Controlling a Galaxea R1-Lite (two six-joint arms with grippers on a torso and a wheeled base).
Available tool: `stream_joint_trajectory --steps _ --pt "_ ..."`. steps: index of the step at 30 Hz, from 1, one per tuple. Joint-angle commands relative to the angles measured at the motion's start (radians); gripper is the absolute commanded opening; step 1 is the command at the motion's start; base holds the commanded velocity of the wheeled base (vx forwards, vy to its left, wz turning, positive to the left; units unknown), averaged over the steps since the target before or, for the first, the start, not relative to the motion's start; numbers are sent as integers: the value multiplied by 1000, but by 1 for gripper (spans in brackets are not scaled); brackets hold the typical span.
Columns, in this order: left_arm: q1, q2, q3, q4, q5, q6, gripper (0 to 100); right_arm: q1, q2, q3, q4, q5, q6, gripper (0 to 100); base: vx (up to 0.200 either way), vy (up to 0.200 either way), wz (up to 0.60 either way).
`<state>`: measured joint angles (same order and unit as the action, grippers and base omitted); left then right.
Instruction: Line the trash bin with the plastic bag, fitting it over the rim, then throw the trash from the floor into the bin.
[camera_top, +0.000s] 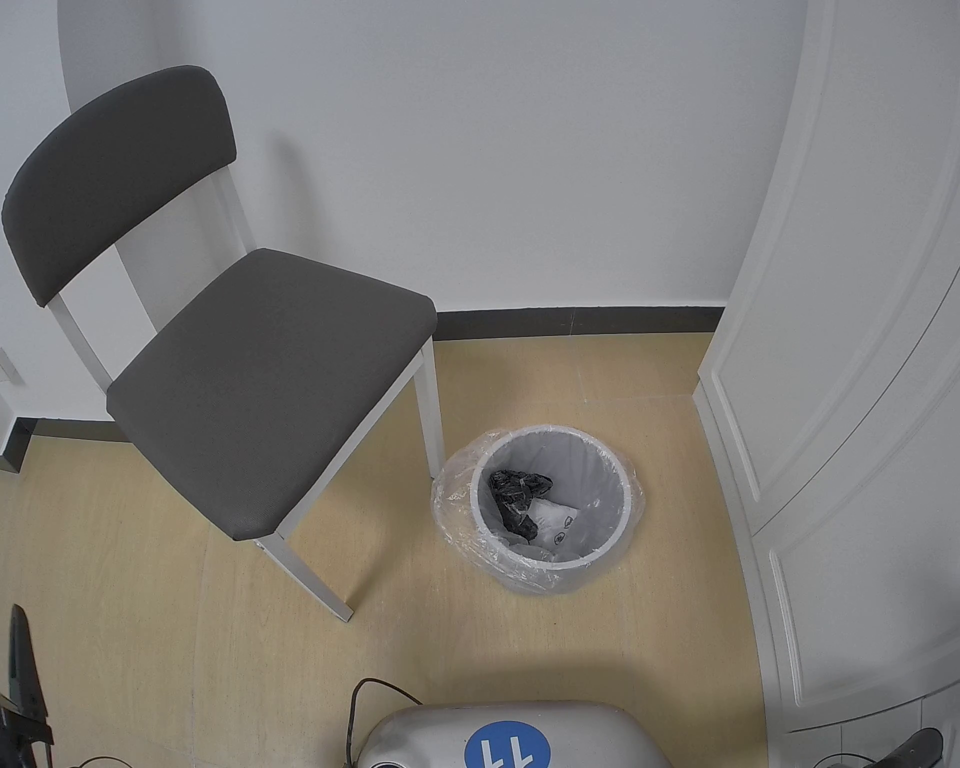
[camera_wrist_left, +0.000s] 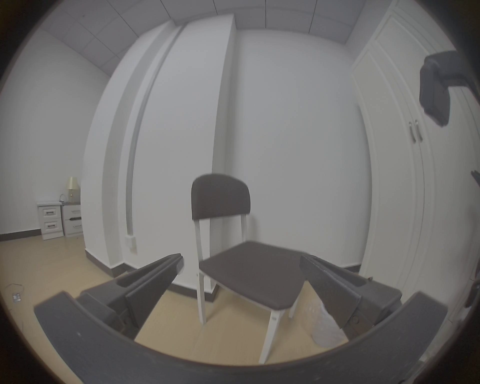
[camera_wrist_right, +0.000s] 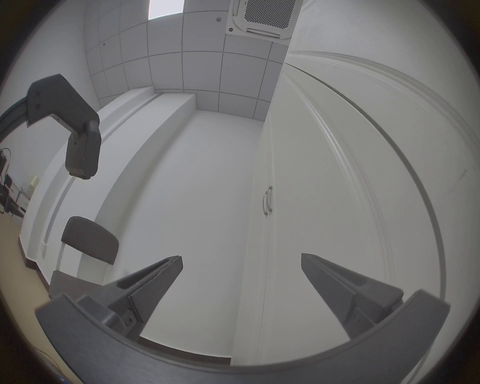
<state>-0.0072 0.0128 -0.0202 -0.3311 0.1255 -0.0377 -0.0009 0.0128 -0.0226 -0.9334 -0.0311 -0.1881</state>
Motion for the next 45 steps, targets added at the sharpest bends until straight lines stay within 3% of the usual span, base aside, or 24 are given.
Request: stream_joint_trajectory --steps 1,15,26,29,31,37,45 --pt "0 -11 20 50 -3 -1 100 1 -11 21 7 20 1 100 0 0 0" --pt "0 -11 20 259 -3 -2 100 1 -11 21 196 123 4 100 0 0 0" --pt "0 -11 20 261 -9 -8 100 1 -11 23 281 123 36 100 0 0 0" --pt "1 -13 20 284 -55 -7 100 1 -13 23 304 123 44 100 0 0 0" --pt "1 -11 20 323 -132 19 100 1 -13 23 349 119 47 100 0 0 0" --pt "1 -11 20 333 -142 56 100 1 -13 23 403 115 48 100 0 0 0" --pt "1 -11 20 334 -141 55 100 1 -13 23 647 72 50 100 0 0 0"
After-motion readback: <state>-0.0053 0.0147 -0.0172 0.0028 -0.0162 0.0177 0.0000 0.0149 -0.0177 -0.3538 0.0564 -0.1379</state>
